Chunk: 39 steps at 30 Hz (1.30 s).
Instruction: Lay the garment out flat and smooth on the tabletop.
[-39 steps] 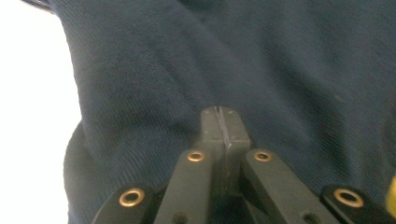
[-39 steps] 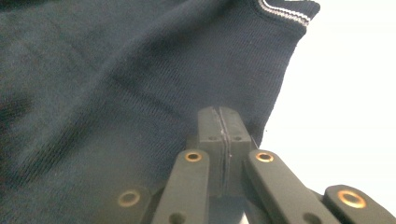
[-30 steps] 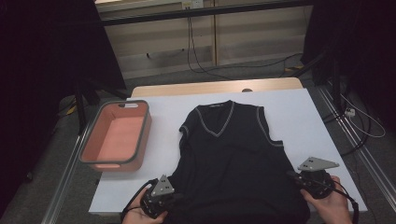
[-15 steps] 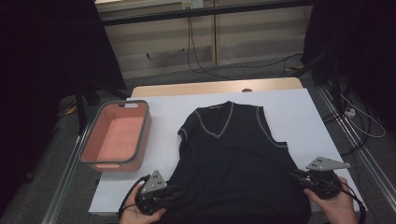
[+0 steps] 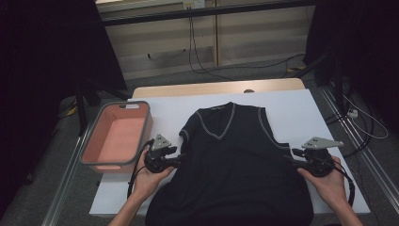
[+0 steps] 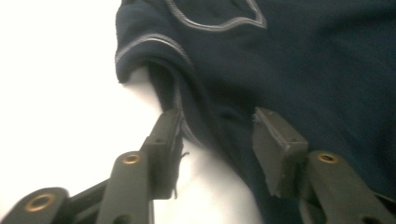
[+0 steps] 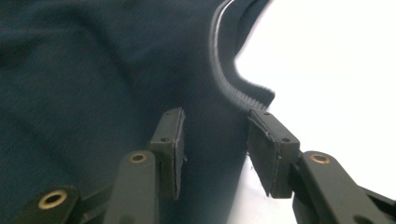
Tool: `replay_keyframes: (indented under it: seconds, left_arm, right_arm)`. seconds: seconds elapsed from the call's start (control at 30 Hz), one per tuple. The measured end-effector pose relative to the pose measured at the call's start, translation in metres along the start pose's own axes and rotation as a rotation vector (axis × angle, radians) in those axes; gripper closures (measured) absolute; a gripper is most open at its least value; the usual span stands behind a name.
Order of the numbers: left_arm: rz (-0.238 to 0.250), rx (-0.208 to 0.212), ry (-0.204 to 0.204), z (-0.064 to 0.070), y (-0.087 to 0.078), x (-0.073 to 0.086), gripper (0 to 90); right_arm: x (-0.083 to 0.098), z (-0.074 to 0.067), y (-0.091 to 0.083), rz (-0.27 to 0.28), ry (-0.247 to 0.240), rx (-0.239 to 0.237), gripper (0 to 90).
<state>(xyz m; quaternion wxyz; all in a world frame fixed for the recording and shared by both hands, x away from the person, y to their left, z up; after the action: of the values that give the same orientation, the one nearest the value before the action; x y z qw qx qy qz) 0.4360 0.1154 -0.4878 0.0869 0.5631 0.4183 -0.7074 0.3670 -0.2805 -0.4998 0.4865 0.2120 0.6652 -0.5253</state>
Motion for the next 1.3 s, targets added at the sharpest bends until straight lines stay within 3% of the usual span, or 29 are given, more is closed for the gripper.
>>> replay_keyframes:
  seconds: [0.1,0.2,0.3,0.43,0.6,0.7,0.8,1.07,1.3]
  left_arm:
    - [0.004,-0.019,-0.021,-0.006,0.008,0.001,58.6]
    - [-0.008,-0.018,0.000,-0.006,0.013,0.003,54.3]
    - [-0.018,-0.009,-0.009,-0.006,0.019,0.003,55.7]
    - [-0.033,-0.002,-0.055,-0.010,0.022,0.004,81.8]
    - [0.004,-0.033,-0.101,-0.022,0.014,-0.008,84.4]
    - [0.023,-0.040,-0.114,-0.029,0.009,-0.017,84.4]
    - [0.032,-0.052,-0.107,-0.034,0.007,-0.025,84.4]
    - [0.064,-0.087,-0.091,-0.047,0.007,-0.051,84.4]
    - [0.077,-0.119,-0.081,-0.062,0.014,-0.063,84.3]
  right_arm:
    - [-0.006,0.006,0.012,-0.007,-0.003,0.014,57.0]
    - [-0.006,0.013,0.024,-0.019,-0.002,0.041,56.8]
    - [0.000,0.019,0.031,-0.032,0.019,0.062,54.9]
    - [0.003,0.022,0.031,-0.036,0.018,0.071,52.7]
    - [0.008,0.023,0.036,-0.056,0.036,0.064,51.5]
    - [0.008,0.020,0.036,-0.042,0.061,0.026,66.1]
    - [0.008,0.016,0.035,-0.037,0.044,0.016,78.2]
    - [0.004,0.029,0.028,-0.014,0.048,0.069,81.9]
    - [0.002,0.038,0.021,0.004,0.066,0.094,82.3]
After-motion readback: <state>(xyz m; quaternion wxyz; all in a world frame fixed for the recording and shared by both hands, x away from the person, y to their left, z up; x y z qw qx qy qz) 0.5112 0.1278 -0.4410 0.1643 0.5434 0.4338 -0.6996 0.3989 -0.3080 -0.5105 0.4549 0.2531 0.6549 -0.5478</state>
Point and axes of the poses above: each handheld gripper's, and its own axes: y roughly forward along the jaws, x roughly out of its underside, z roughly to its right, the point moved 8 cm from there along y, roughly forward along the jaws, and after that the axes turned 9 degrees about z, right-handed, at the moved point
